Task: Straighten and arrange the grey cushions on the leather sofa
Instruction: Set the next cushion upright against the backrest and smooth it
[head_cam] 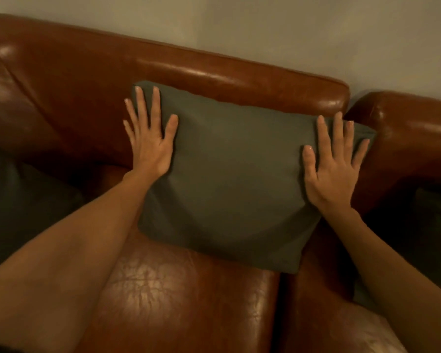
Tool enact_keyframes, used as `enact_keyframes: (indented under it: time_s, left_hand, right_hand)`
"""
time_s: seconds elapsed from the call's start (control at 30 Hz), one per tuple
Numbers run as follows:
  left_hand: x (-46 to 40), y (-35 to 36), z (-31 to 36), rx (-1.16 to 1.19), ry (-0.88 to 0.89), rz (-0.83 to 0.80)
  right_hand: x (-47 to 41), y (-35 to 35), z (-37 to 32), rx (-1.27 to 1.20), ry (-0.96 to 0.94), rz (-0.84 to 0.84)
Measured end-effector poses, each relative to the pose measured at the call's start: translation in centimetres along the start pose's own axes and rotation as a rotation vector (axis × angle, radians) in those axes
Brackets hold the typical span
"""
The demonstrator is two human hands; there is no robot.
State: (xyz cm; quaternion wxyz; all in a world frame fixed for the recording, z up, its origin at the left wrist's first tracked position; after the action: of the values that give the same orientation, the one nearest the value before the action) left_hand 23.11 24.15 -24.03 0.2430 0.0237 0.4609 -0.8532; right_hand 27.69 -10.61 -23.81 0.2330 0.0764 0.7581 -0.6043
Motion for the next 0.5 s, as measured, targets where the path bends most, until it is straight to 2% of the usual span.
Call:
enact_keyframes:
  time_s: [0.1, 0.23, 0.3, 0.4, 0.5]
  left_hand:
    - [0.3, 0.3, -0.3, 0.045, -0.108, -0.032]
    - [0.9, 0.2, -1.0, 0.358, -0.402, 0.016]
    - [1.4, 0.3, -1.2, 0.469, -0.453, -0.022]
    - [1.7, 0.2, -1.5, 0.592, -0.543, -0.039]
    - [1.6, -0.5, -1.4, 0.629, -0.59, -0.044]
  right_hand:
    - [0.7, 0.1, 0.1, -0.086, 0.182, 0.015]
    - [1.7, -0.5, 0.1, -0.328, 0.38, 0.099]
    - [2.8, -0.5, 0.0, -0.487, 0.517, 0.134]
    - [5.1, 0.3, -0.4, -0.732, 0.878, 0.047]
    - [5.3, -0.1, -0.7, -0.845, 1.028, 0.022]
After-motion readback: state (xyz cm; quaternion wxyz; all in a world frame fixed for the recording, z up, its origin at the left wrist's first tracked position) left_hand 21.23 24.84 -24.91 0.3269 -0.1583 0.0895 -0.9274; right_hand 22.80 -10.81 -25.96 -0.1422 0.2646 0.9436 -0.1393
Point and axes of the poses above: each hand's wrist, its own x-axis away from the middle knuckle, its own y-axis out of the palm, z = x × y, the point moved 4 cm from there along -x, towards the middle knuckle, and after that the axes turned 3 degrees about x, right-handed, at the moved point
